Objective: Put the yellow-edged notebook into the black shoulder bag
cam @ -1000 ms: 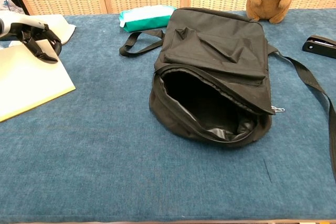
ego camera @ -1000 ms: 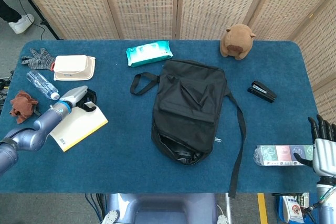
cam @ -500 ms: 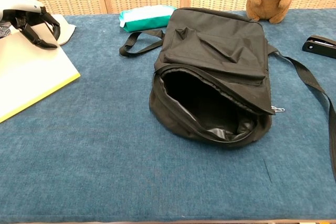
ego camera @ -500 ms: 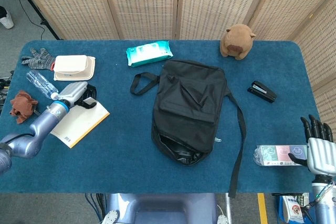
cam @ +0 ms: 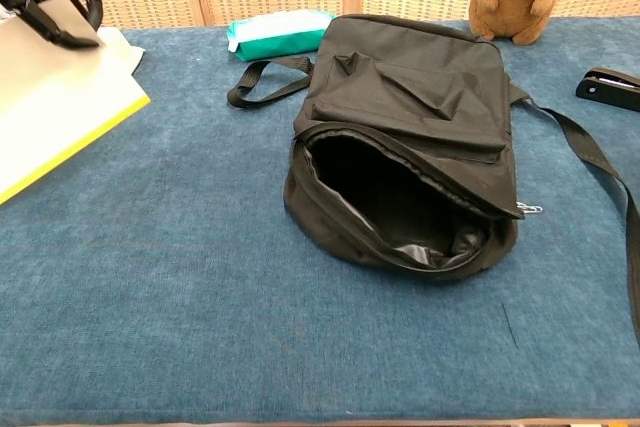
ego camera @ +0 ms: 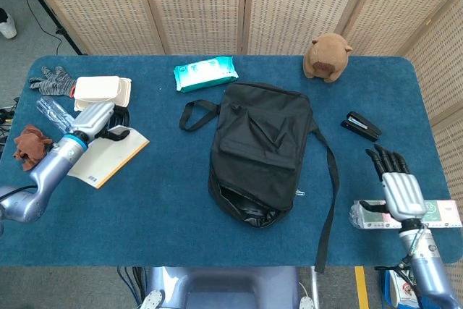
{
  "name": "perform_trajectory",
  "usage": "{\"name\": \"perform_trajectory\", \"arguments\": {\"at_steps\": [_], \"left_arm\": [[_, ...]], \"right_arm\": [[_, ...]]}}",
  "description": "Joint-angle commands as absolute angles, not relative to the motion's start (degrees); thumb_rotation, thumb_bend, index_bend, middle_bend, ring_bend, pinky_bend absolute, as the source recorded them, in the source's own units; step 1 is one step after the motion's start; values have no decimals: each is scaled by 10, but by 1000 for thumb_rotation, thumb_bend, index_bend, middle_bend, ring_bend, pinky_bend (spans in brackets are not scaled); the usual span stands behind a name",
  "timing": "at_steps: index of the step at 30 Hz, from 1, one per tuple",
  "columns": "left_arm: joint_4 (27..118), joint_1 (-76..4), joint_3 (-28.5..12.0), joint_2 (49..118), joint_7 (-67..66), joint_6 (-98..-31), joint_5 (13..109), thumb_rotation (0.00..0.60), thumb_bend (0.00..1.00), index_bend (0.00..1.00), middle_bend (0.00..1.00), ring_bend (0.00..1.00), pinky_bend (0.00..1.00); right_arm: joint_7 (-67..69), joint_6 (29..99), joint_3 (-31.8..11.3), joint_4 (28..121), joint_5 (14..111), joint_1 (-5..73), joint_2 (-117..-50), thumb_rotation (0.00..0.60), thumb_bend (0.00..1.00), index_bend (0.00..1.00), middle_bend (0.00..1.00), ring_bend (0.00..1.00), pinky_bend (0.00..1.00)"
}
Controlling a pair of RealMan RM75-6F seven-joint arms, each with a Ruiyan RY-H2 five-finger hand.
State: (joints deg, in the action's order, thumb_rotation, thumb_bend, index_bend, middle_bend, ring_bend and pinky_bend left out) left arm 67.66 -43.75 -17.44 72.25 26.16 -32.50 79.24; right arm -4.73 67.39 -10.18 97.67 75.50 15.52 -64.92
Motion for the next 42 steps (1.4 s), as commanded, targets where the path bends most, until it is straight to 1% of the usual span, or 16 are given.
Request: {"name": "perform_trajectory", "arguments": {"at_steps": [1, 4, 5, 9, 13, 15, 20, 23, 26, 30, 34, 39, 42], "left_arm": [[683, -433, -171, 714, 260, -361, 798, 600, 633, 870, 775, 659, 824], [685, -432, -171, 713, 260, -381, 797, 600, 633, 870, 775, 659, 824], [685, -429, -173, 713, 262, -400, 799, 600, 633, 870, 775, 659, 825], [675, -426, -167, 717, 264, -435, 808, 600, 631, 870, 775, 659, 825], [658, -426, -160, 721, 262, -462, 817, 600, 631, 870, 775, 659, 824], [644, -426, -156, 726, 252, -478, 821, 600, 630, 870, 775, 659, 824], [616, -426, -147, 743, 250, -508, 826, 600, 630, 870, 775, 659, 825], [604, -429, -142, 755, 257, -512, 824, 600, 628, 870, 775, 659, 824], [592, -432, -136, 762, 261, -512, 822, 600, 627, 870, 775, 659, 825], [578, -434, -130, 767, 269, -513, 823, 600, 628, 870, 775, 659, 825], [569, -436, -126, 770, 277, -516, 823, 600, 627, 871, 775, 659, 824], [561, -437, -118, 772, 287, -527, 828, 600, 627, 871, 775, 659, 825], [561, -436, -115, 772, 292, -538, 832, 600, 627, 871, 775, 659, 825]], "right_arm": [[-23, 637, -114, 999, 748, 186, -643, 600, 0, 0, 0, 0, 0], [-15, 619, -116, 1015, 746, 199, -642, 600, 0, 0, 0, 0, 0], [-11, 611, -116, 1028, 744, 205, -641, 600, 0, 0, 0, 0, 0], [-15, 597, -112, 1065, 726, 210, -625, 600, 0, 0, 0, 0, 0], [-20, 597, -106, 1099, 714, 210, -615, 600, 0, 0, 0, 0, 0], [-23, 596, -102, 1104, 717, 214, -626, 600, 0, 0, 0, 0, 0], [-43, 583, -97, 1087, 721, 239, -678, 600, 0, 0, 0, 0, 0], [-67, 578, -95, 1076, 717, 258, -721, 600, 0, 0, 0, 0, 0], [-99, 592, -96, 1077, 711, 268, -757, 600, 0, 0, 0, 0, 0], [-136, 607, -97, 1084, 697, 277, -790, 600, 0, 0, 0, 0, 0], [-151, 603, -101, 1080, 683, 290, -812, 600, 0, 0, 0, 0, 0], [-166, 597, -114, 1049, 660, 317, -862, 600, 0, 0, 0, 0, 0], [-168, 594, -125, 1008, 641, 335, -903, 600, 0, 0, 0, 0, 0]]}}
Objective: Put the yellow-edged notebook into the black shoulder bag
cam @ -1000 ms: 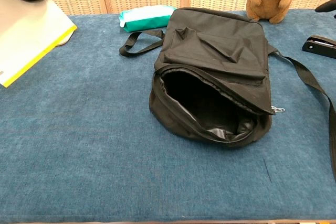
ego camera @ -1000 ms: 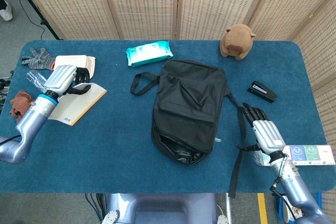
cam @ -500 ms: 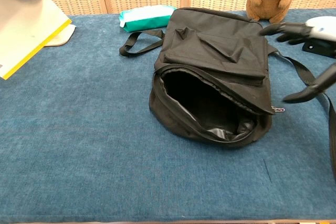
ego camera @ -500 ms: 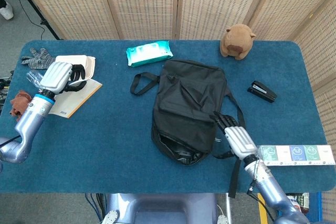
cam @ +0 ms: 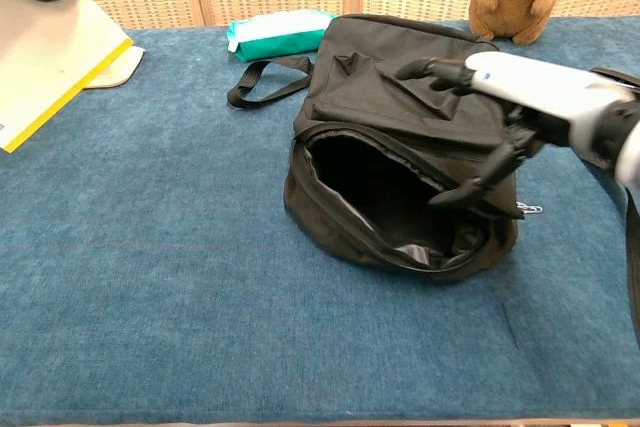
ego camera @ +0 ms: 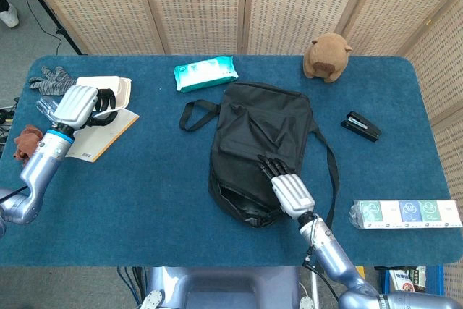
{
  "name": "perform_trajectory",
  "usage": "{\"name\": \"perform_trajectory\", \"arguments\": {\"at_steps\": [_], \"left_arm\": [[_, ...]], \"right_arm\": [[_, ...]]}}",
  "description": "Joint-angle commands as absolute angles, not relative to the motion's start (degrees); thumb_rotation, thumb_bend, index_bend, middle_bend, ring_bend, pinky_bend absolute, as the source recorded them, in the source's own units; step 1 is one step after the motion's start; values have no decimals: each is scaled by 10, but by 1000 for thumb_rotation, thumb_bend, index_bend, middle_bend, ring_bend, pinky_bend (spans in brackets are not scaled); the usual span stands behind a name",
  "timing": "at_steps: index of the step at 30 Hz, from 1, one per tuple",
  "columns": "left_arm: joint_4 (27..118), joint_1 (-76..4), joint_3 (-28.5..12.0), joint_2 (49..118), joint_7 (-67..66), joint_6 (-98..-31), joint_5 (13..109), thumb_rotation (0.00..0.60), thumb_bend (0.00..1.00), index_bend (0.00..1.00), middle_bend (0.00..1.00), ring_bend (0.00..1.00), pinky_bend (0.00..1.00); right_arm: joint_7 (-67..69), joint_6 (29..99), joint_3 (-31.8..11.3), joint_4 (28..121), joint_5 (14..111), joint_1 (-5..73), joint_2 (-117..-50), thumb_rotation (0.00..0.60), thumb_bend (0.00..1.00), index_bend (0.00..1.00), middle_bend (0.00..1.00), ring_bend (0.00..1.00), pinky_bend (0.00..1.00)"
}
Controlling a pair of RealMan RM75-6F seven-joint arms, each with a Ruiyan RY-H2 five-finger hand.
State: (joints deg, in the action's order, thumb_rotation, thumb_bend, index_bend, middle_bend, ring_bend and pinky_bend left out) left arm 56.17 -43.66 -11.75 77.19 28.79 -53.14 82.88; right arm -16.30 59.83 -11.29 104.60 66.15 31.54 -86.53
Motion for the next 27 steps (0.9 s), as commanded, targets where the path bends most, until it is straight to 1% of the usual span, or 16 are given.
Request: {"name": "perform_trajectory", "arguments": {"at_steps": [1, 3, 4, 6, 7, 8, 9, 10, 11, 13, 14, 16, 19, 20, 23, 27], "left_arm": [[562, -436, -115, 772, 294, -542, 832, 600, 627, 871, 775, 659, 825], [564, -435, -112, 772, 297, -550, 836, 600, 626, 871, 775, 659, 824], [565, -435, -111, 771, 298, -553, 838, 600, 626, 871, 775, 659, 824], [568, -434, -108, 769, 300, -561, 841, 600, 625, 871, 775, 659, 825], [569, -433, -107, 768, 301, -564, 842, 600, 625, 871, 775, 659, 824], [570, -432, -106, 767, 302, -568, 845, 600, 625, 871, 775, 659, 825], [571, -432, -106, 766, 303, -572, 846, 600, 625, 871, 775, 659, 825], [572, -431, -105, 765, 305, -577, 848, 600, 625, 871, 775, 659, 825], [573, -430, -104, 764, 306, -583, 851, 600, 625, 871, 775, 659, 825], [575, -428, -100, 763, 307, -602, 862, 600, 624, 871, 775, 658, 825], [575, -427, -98, 763, 307, -612, 868, 600, 622, 871, 775, 658, 825], [574, -424, -93, 765, 309, -639, 885, 600, 616, 871, 775, 658, 825], [567, -420, -84, 772, 311, -689, 917, 600, 606, 871, 775, 657, 825], [563, -420, -81, 776, 311, -708, 928, 600, 599, 871, 775, 657, 825], [555, -421, -67, 798, 299, -812, 997, 600, 578, 871, 775, 657, 824], [531, -430, -59, 831, 286, -889, 1045, 600, 546, 871, 775, 657, 825]], "right_arm": [[-168, 594, -128, 996, 637, 339, -913, 600, 0, 0, 0, 0, 0], [-164, 594, -134, 972, 630, 346, -931, 600, 0, 0, 7, 0, 12], [-164, 596, -135, 965, 630, 348, -936, 600, 0, 12, 27, 5, 45], [-167, 606, -136, 950, 633, 350, -946, 600, 0, 65, 98, 54, 147], [-168, 609, -136, 946, 635, 350, -948, 600, 0, 116, 154, 106, 223], [-169, 613, -136, 940, 638, 350, -951, 600, 19, 171, 213, 166, 300], [-169, 616, -136, 937, 639, 350, -952, 600, 55, 209, 251, 209, 352], [-169, 621, -136, 933, 641, 349, -954, 600, 154, 268, 311, 278, 430], [-169, 625, -135, 931, 642, 348, -955, 600, 244, 308, 350, 326, 478], [-166, 631, -135, 932, 644, 346, -953, 600, 528, 406, 449, 450, 586], [-165, 634, -135, 934, 646, 344, -950, 600, 633, 438, 486, 491, 619], [-162, 636, -134, 940, 647, 342, -943, 600, 747, 481, 531, 539, 651], [-155, 637, -137, 951, 649, 340, -929, 600, 822, 538, 579, 585, 661], [-152, 637, -139, 954, 651, 340, -924, 600, 836, 548, 588, 594, 661], [-155, 617, -157, 966, 645, 353, -890, 600, 840, 555, 592, 599, 661], [-162, 584, -176, 983, 610, 370, -852, 600, 840, 561, 598, 604, 661]]}}
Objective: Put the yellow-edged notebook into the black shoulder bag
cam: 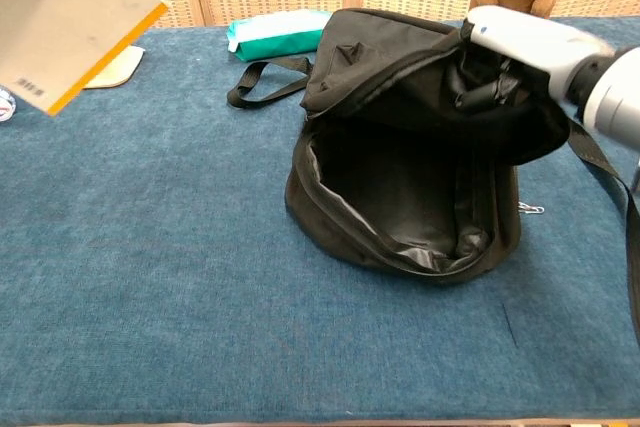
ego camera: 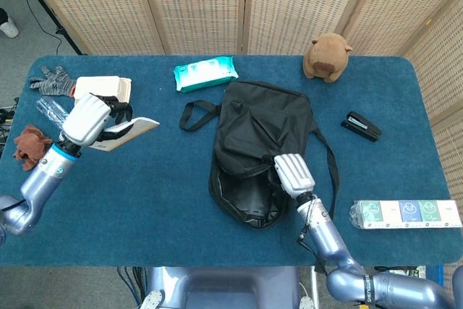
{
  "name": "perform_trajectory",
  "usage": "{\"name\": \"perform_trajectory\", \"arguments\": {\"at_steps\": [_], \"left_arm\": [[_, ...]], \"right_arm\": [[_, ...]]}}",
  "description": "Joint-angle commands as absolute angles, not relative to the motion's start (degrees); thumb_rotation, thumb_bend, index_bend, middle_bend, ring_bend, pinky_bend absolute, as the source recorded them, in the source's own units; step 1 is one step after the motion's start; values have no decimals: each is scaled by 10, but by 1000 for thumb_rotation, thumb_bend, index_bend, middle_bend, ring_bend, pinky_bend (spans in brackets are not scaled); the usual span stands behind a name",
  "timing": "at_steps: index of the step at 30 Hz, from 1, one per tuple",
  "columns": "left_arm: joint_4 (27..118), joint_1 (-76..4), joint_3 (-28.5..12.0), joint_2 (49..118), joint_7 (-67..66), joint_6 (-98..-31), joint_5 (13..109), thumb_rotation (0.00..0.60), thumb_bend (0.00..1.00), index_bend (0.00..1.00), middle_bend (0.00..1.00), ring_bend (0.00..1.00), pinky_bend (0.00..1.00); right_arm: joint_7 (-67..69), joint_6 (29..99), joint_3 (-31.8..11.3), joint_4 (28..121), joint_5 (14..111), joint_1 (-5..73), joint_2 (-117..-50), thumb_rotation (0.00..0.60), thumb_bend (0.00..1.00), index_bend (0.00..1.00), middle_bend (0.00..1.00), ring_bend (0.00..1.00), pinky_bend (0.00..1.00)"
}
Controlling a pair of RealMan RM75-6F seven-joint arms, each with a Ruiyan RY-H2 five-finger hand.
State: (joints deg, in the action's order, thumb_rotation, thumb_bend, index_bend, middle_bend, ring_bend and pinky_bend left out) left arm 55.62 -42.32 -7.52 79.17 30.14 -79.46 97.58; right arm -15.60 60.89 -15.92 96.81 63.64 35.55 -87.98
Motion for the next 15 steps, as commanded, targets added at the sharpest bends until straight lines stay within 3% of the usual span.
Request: {"name": "perform_trajectory", "arguments": {"at_steps": [1, 8, 15], "left_arm": [[524, -432, -57, 839, 284, -904, 1054, 600, 540, 871, 775, 657, 825], [466, -463, -46, 912, 263, -1030, 1132, 600, 526, 872, 775, 657, 824], [417, -500, -44, 968, 247, -1082, 1166, 600, 507, 873, 775, 657, 825]], "right_arm": [[-163, 578, -180, 987, 602, 374, -845, 600, 840, 562, 599, 606, 661], [-164, 523, -202, 989, 550, 409, -794, 600, 840, 567, 605, 610, 661], [-136, 466, -210, 983, 515, 434, -763, 600, 841, 570, 608, 613, 661]]}}
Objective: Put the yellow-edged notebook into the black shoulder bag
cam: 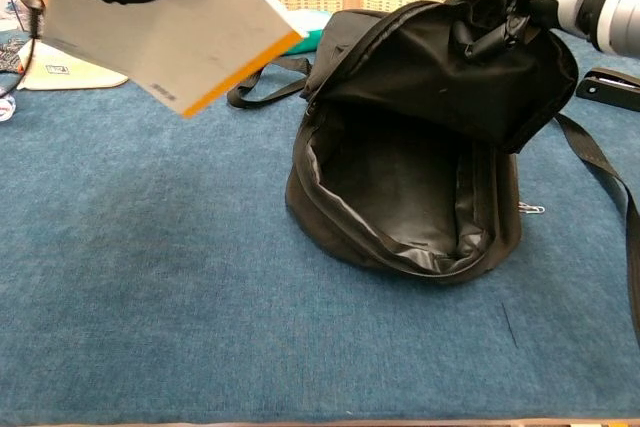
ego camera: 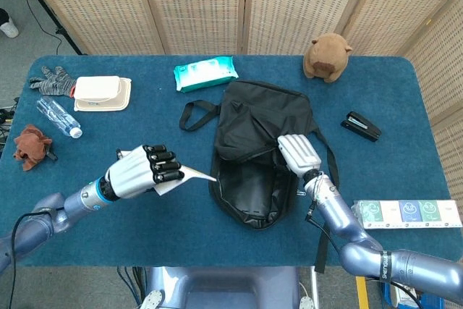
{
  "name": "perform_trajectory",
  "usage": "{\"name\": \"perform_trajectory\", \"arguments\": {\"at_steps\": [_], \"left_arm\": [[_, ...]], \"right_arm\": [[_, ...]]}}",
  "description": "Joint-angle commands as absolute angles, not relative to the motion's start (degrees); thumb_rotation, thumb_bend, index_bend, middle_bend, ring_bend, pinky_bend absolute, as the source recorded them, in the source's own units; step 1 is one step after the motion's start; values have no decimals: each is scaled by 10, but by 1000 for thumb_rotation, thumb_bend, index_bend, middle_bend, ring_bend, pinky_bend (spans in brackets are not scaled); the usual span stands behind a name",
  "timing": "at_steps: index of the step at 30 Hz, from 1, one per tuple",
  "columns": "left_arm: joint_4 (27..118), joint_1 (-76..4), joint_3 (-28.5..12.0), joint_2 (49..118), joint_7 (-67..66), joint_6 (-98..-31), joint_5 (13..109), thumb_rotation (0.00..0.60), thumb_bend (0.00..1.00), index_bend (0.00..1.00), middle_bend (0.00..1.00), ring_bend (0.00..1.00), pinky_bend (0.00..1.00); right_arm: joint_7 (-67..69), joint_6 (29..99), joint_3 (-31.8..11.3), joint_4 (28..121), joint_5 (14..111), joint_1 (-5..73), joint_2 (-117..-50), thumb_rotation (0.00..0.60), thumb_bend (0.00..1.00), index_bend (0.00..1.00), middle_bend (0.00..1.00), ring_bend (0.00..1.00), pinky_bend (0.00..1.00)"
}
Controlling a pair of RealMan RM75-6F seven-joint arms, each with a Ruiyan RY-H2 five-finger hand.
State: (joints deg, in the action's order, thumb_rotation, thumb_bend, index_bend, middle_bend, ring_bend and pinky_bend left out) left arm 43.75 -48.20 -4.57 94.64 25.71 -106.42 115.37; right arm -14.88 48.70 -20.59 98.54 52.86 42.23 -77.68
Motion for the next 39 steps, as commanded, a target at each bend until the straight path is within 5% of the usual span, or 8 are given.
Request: {"name": "perform_trajectory", "arguments": {"at_steps": [1, 22, 39], "left_arm": [[409, -507, -44, 978, 245, -1089, 1170, 600, 504, 872, 775, 657, 825], [185, -663, -7, 1168, 227, -1142, 1206, 600, 436, 872, 775, 645, 825], [84, -704, 43, 1242, 241, -1086, 1174, 600, 425, 872, 775, 633, 824]], "right_arm": [[-133, 459, -210, 982, 514, 438, -758, 600, 841, 570, 610, 614, 661], [9, 286, -232, 942, 464, 499, -679, 600, 881, 583, 630, 651, 650], [114, 223, -246, 902, 537, 499, -662, 600, 885, 594, 646, 677, 609]]}}
